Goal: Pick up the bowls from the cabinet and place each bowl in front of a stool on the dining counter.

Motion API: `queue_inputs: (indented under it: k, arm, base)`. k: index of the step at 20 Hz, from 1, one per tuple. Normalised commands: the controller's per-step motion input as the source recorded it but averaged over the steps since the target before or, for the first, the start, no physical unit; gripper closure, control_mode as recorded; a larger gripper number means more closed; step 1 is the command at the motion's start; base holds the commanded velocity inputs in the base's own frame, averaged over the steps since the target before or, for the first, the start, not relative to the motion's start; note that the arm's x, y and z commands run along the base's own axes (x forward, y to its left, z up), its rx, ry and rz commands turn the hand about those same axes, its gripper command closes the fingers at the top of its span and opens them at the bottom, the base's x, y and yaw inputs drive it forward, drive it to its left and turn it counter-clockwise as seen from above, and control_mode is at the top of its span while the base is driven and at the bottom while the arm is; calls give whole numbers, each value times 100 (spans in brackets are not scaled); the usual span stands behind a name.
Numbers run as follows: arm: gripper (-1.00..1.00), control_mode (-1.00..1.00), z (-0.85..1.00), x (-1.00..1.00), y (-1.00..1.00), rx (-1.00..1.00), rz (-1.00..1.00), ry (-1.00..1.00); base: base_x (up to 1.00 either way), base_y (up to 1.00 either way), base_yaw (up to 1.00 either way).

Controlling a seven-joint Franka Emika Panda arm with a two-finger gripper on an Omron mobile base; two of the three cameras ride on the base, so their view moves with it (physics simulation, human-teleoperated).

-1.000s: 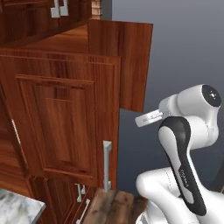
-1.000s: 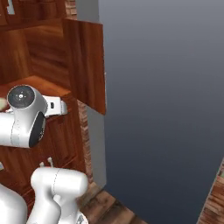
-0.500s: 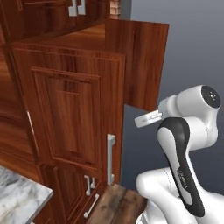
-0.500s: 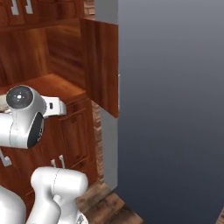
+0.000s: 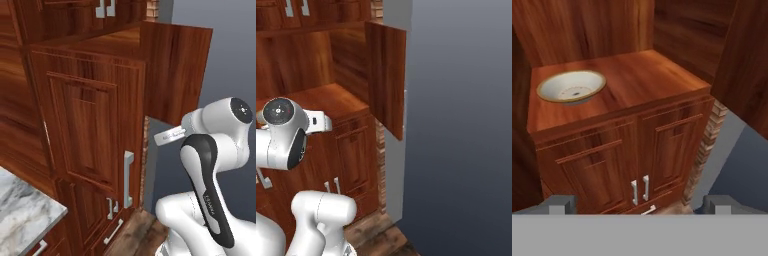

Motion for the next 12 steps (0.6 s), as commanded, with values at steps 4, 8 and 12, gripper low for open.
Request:
queue_inputs:
  k: [4,8,12]
  arm:
    - [-100,100,0,0,0,0,0,0]
    - [-100,100,0,0,0,0,0,0]
    - [-100,100,0,0,0,0,0,0]
  base:
    - [24,-38,27]
    - [19,-39,23]
    - [33,-10,21]
